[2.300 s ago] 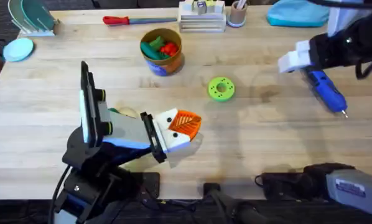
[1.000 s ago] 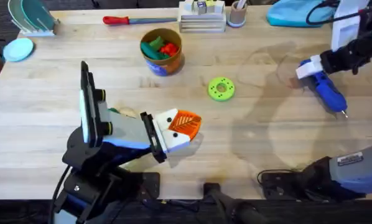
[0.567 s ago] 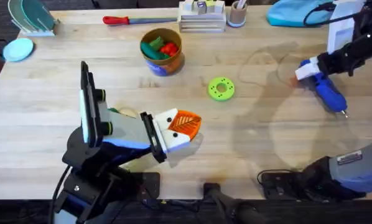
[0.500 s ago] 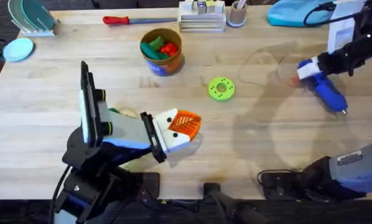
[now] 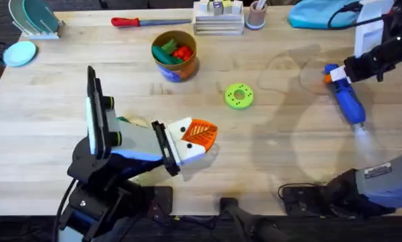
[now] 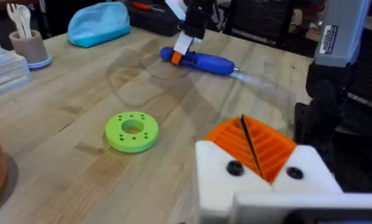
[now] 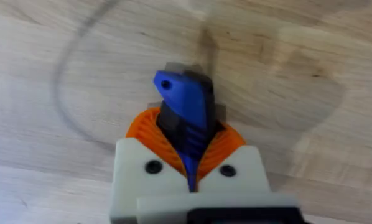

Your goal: Pick up the gripper from the table and insert it into the empty holder that is missing its gripper. Then pick up a screw, insert it into the mounting hole, and use the screwdriver to tighten it. Finally, clean up the table by picking up the vegetable and placing it into the bucket.

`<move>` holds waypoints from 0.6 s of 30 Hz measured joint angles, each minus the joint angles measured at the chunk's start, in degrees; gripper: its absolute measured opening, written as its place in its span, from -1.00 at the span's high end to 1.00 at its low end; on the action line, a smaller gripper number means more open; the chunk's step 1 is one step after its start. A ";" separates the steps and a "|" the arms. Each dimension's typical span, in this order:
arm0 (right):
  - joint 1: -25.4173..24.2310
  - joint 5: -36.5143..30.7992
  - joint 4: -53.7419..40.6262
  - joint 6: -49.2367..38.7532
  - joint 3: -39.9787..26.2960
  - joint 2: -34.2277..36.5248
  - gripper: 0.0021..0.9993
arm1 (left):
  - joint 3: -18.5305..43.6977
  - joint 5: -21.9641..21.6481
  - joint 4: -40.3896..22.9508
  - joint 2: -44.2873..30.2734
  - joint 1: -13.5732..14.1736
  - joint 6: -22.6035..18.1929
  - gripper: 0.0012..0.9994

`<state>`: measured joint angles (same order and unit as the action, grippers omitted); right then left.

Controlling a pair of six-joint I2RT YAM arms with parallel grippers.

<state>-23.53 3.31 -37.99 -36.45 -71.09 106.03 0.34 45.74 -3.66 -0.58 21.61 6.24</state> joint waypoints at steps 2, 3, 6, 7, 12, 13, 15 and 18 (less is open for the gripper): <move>0.16 -0.04 -0.63 -0.04 -0.16 -0.01 0.96 | 0.00 0.00 0.00 0.00 0.00 0.00 0.98; 0.25 -0.04 -1.02 -0.04 -0.23 -0.06 0.96 | 0.00 0.00 0.00 0.00 0.00 0.00 0.98; 0.78 -0.03 -3.07 0.01 -0.31 -0.68 0.96 | 0.00 0.00 0.00 0.00 0.00 0.00 0.98; 1.00 -0.02 -3.74 0.12 -0.31 -1.08 0.97 | 0.00 0.00 0.00 0.00 0.00 0.00 0.98; 1.99 0.19 -4.25 4.20 -0.31 -6.66 0.97 | 0.00 0.00 0.00 0.02 0.00 0.00 0.98; 2.09 0.22 -4.34 5.27 -0.33 -8.46 0.97 | 0.00 0.00 0.00 0.00 0.00 0.00 0.98; 2.36 0.39 -4.89 7.33 -0.33 -12.79 0.97 | 0.00 0.00 0.00 0.00 0.00 0.00 0.98; 2.82 0.57 -6.46 9.32 -0.33 -19.84 0.97 | 0.00 0.00 0.00 0.00 0.00 0.00 0.98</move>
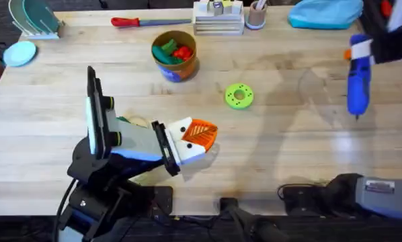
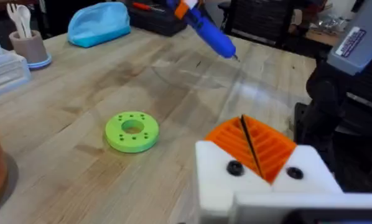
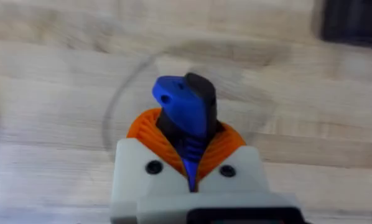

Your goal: Pick up the gripper from the table and insert it into the empty holder that is missing its gripper. Then pick up a screw, insert it into the mounting hole, and use the screwdriver to tighten it. Finally, clean up the table by picking up the vegetable and placing it into the bucket.

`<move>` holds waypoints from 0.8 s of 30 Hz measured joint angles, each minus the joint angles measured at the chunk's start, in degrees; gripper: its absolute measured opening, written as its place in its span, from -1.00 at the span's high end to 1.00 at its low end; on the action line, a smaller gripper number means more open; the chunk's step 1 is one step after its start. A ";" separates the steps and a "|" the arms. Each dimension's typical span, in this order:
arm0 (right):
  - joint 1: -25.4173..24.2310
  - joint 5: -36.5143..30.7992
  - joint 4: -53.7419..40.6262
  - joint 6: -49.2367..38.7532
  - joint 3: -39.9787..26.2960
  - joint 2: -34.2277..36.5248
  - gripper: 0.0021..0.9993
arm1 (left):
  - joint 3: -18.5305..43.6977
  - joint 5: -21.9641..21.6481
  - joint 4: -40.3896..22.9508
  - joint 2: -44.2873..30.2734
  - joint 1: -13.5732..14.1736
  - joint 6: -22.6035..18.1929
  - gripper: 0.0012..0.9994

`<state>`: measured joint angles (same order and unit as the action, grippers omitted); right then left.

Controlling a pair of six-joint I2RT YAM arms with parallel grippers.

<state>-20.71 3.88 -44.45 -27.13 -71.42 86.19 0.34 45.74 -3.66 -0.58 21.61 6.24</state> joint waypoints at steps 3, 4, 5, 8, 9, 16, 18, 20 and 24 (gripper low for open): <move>0.90 0.86 -0.61 2.37 0.00 -7.19 0.97 | 0.00 0.00 0.00 0.00 0.00 0.00 0.98; 1.11 1.55 -0.61 3.12 0.00 -9.48 0.97 | 0.00 0.00 0.00 0.00 0.00 0.00 0.98; 1.36 2.19 -0.63 3.72 0.00 -11.69 0.97 | 0.00 0.00 0.00 0.00 0.00 0.00 0.98; 1.42 3.36 -1.15 5.13 -0.02 -17.36 0.97 | 0.00 0.00 0.00 0.00 0.00 0.00 0.98; 1.40 3.67 -1.52 5.57 -0.04 -19.24 0.97 | 0.00 0.00 0.00 0.00 0.00 0.00 0.98; 1.31 10.70 -0.56 9.03 1.68 -31.22 0.97 | 0.00 0.00 0.00 0.00 0.00 0.00 0.98; 1.31 12.18 2.05 11.31 4.58 -35.73 0.97 | 0.00 0.00 0.00 0.00 0.00 0.00 0.98; 1.31 14.42 6.05 14.35 9.08 -41.12 0.97 | 0.00 0.00 0.00 0.00 0.00 0.00 0.98; 1.68 21.12 19.17 22.60 19.80 -51.36 0.97 | 0.00 0.00 0.00 0.00 0.00 0.00 0.98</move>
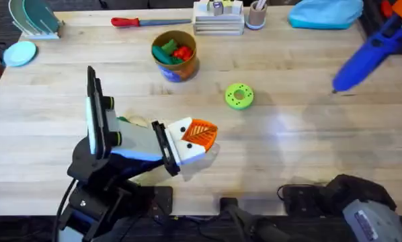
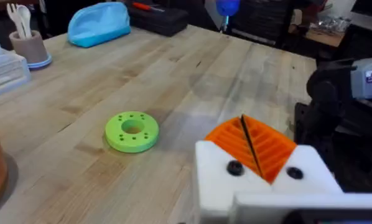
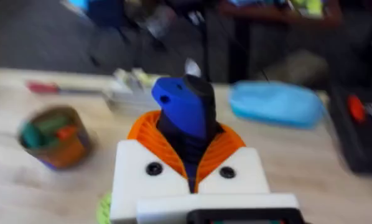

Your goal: Pick up the gripper from the table and insert it into the empty holder that is missing its gripper. Then pick up a screw, insert it into the mounting hole, and use the screwdriver to tighten it. Finally, clean up the table by picking up the vegetable and placing it into the bucket.

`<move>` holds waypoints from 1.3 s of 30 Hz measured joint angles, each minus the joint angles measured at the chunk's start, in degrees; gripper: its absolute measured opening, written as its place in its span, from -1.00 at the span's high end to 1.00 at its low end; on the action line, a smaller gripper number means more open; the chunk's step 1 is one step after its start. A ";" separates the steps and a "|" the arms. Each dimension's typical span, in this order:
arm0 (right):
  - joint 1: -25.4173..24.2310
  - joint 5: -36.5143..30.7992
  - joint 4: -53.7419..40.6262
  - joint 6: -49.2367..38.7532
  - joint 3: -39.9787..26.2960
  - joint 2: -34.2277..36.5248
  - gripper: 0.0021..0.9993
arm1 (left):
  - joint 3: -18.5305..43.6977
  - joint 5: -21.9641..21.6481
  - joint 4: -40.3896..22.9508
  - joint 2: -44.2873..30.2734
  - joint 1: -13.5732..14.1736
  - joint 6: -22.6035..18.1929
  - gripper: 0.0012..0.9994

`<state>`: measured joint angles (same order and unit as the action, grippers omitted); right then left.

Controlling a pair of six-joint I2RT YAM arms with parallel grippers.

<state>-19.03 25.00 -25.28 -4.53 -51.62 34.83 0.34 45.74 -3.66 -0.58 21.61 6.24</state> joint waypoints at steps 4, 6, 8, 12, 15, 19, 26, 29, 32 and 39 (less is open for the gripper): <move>2.84 5.99 13.13 9.53 9.31 -8.91 0.97 | 0.00 0.00 0.00 0.00 0.00 0.00 0.98; 5.08 7.83 18.62 13.92 12.78 -12.07 0.97 | 0.00 0.00 0.00 0.00 0.00 0.00 0.98; 7.72 9.31 23.27 18.40 15.47 -14.31 0.97 | 0.00 0.00 0.00 0.00 0.00 0.00 0.98; 13.72 10.74 29.83 24.58 17.92 -15.04 0.97 | 0.00 0.00 0.00 0.00 0.00 0.00 0.98; 18.42 10.77 33.24 26.79 18.14 -14.56 0.97 | 0.00 0.00 -0.02 0.00 0.00 0.00 0.98; 25.46 9.60 36.05 28.18 18.14 -13.71 0.97 | 0.00 0.00 0.00 0.00 0.00 0.00 0.98; 37.99 6.17 39.80 28.47 18.14 -7.23 0.97 | 0.00 0.00 -0.02 0.00 0.00 0.00 0.98; 43.24 4.31 44.82 27.93 18.17 -3.18 0.97 | 0.00 0.00 0.00 0.00 0.00 0.00 0.98; 47.57 1.98 50.41 26.52 18.17 0.34 0.97 | 0.00 0.00 0.00 0.00 0.00 0.00 0.98; 55.62 -0.76 59.54 25.11 18.17 8.77 0.97 | 0.00 0.00 0.00 0.02 0.00 0.00 0.98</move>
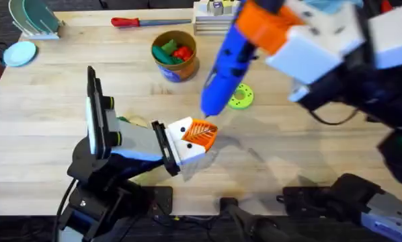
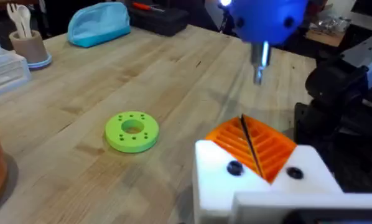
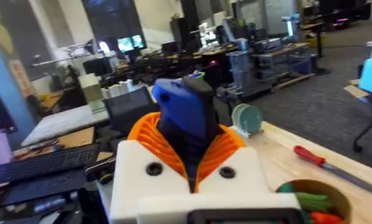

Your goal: Pick up the gripper from the table and insert it into the empty holder that is missing its gripper. Then pick up a screw, insert it into the mounting hole, and use the screwdriver to tighten it. Finally, clean up the table by picking up the vegetable and placing it into the bucket.

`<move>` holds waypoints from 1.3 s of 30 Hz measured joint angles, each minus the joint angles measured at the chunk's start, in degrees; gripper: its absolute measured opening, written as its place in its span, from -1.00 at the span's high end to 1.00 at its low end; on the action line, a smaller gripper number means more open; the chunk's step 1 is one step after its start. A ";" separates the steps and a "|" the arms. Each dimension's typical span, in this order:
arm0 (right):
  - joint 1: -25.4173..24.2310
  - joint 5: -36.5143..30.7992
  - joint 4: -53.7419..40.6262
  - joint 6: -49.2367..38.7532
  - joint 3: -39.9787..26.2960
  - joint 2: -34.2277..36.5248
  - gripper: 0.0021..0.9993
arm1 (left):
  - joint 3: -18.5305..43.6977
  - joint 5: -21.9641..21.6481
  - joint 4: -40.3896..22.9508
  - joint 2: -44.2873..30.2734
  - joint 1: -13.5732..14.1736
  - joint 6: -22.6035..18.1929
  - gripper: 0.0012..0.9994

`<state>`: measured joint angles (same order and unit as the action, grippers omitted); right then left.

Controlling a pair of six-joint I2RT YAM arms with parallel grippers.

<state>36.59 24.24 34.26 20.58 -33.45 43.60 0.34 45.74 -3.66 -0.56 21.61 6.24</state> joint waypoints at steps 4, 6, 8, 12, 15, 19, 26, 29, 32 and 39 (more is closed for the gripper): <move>4.05 -0.54 5.01 -0.07 0.00 4.88 0.97 | 0.00 0.00 0.00 -0.02 0.00 0.00 0.98; 5.35 -0.62 6.84 -0.07 0.00 6.96 0.97 | 0.00 0.00 0.00 -0.02 0.00 0.00 0.98; 5.91 -0.67 8.07 -0.06 0.00 8.72 0.97 | 0.00 0.00 -0.01 -0.02 0.00 0.00 0.98; 6.36 -0.87 10.44 -0.08 0.00 11.72 0.97 | 0.00 0.00 0.00 -0.02 0.00 0.00 0.98; 6.41 -0.91 10.71 -0.07 0.00 12.66 0.97 | 0.00 0.00 -0.01 -0.02 0.00 0.00 0.98; 6.52 -0.91 10.58 -0.05 0.00 12.78 0.97 | 0.00 0.00 -0.01 -0.02 0.00 0.00 0.98; 6.52 -0.91 10.20 -0.04 0.00 12.89 0.97 | 0.00 0.00 0.00 -0.02 0.00 0.00 0.98; 6.52 -0.91 10.23 -0.03 0.00 13.73 0.97 | 0.00 0.00 0.00 -0.02 0.00 0.00 0.98; 6.52 -1.17 10.36 0.01 0.00 14.94 0.97 | 0.00 0.09 -0.03 -0.02 0.00 0.01 0.98; 6.52 -1.93 10.17 0.41 0.00 15.67 0.97 | 0.00 0.19 -0.04 -0.02 0.00 0.04 0.98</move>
<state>43.11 22.31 44.43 20.99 -33.45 59.27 0.34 45.93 -3.70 -0.58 21.61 6.28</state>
